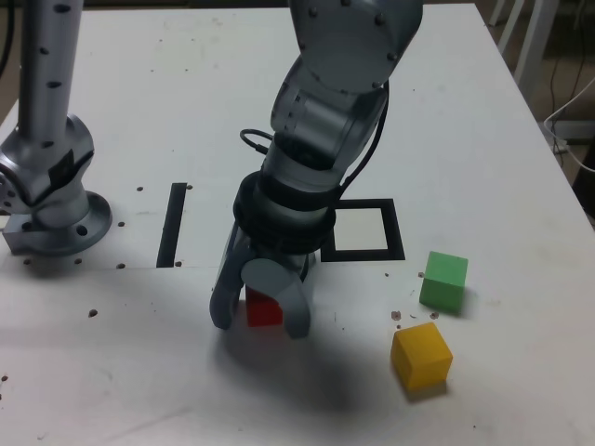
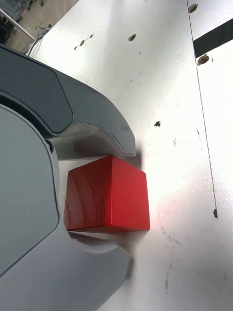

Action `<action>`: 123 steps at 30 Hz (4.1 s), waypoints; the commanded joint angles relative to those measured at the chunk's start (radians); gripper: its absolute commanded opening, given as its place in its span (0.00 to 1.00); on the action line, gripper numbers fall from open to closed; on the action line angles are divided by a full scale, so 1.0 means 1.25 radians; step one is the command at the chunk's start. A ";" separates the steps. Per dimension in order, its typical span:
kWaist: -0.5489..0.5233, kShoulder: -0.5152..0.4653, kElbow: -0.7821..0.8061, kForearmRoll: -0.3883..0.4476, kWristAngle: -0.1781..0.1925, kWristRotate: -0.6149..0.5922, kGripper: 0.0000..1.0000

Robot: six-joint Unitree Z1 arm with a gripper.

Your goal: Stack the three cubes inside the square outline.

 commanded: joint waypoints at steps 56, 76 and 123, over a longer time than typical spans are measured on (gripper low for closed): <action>0.274 0.085 -0.286 0.164 0.094 0.211 0.29; 0.296 0.124 -0.283 0.138 0.063 0.247 0.29; 0.123 -0.008 -0.268 0.167 0.155 0.237 0.99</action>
